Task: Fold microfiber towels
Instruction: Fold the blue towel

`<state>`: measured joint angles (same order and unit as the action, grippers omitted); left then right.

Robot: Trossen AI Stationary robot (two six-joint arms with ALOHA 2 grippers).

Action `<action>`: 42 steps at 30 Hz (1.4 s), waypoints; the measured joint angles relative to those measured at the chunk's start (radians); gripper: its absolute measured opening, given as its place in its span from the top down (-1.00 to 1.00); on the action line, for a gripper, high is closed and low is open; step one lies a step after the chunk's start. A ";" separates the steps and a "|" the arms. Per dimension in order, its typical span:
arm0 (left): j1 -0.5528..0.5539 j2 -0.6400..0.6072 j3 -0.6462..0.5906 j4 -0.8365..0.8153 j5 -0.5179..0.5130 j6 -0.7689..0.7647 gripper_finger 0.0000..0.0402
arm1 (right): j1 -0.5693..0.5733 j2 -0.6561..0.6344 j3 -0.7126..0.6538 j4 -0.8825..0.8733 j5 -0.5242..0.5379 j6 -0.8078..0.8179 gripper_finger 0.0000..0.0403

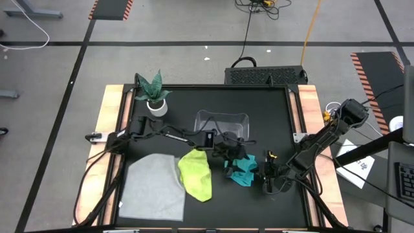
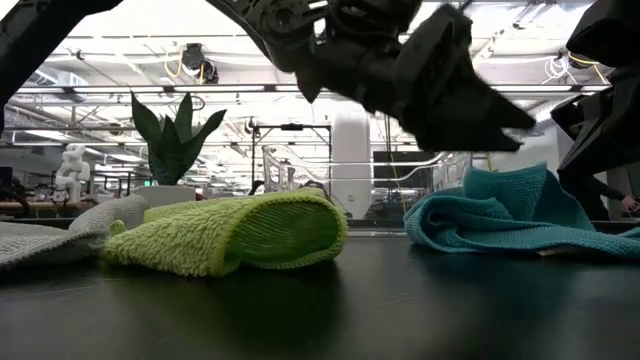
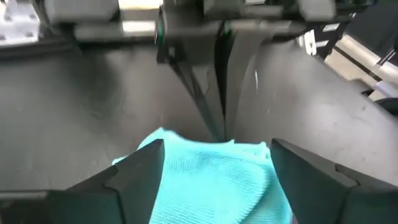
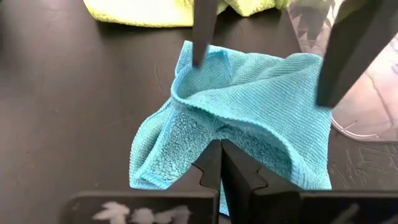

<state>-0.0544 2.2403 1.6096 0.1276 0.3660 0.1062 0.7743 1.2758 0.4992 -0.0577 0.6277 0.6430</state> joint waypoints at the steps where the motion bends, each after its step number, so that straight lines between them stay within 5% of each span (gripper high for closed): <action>1: 0.000 -0.011 0.000 -0.003 0.000 0.000 -0.54 | 0.000 0.000 0.000 0.000 0.000 0.000 1.00; 7: -0.010 -0.094 0.000 -0.159 0.000 -0.004 -0.60 | 0.031 0.000 0.000 0.051 0.000 -0.068 1.00; 17: -0.070 -0.148 -0.002 -0.448 -0.039 0.073 -0.35 | -0.014 0.000 0.000 0.166 -0.056 -0.181 1.00; 32: -0.097 -0.148 -0.196 -0.245 -0.163 -0.019 -0.01 | -0.076 0.000 0.000 0.273 -0.312 -0.572 0.97; 42: -0.055 -0.148 -0.240 -0.167 -0.176 -0.071 0.05 | -0.201 0.000 0.000 0.275 -0.341 -0.688 0.55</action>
<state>-0.1093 2.0922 1.3700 -0.0392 0.1902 0.0357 0.5730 1.2762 0.4988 0.2174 0.2868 -0.0451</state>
